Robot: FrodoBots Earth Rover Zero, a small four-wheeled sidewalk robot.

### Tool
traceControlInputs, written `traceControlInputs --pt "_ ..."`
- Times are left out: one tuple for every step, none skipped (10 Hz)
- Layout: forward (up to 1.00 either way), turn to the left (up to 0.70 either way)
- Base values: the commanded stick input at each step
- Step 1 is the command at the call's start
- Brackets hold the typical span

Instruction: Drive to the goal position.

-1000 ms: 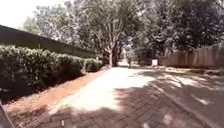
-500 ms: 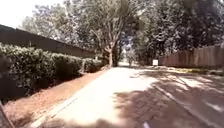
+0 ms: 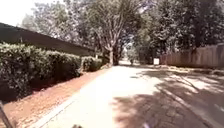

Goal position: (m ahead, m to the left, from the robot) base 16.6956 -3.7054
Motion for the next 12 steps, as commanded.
traceControlInputs --pt "0.70 0.00" --pt "0.70 0.00" --pt "0.70 0.00" --pt "0.70 0.00" --pt "0.70 -0.03" --pt "0.70 -0.11" --pt "0.70 -0.19" --pt "0.70 -0.27" --pt "0.70 -0.35" --pt "0.70 -0.18" --pt "0.70 -0.01" --pt "0.70 0.00"
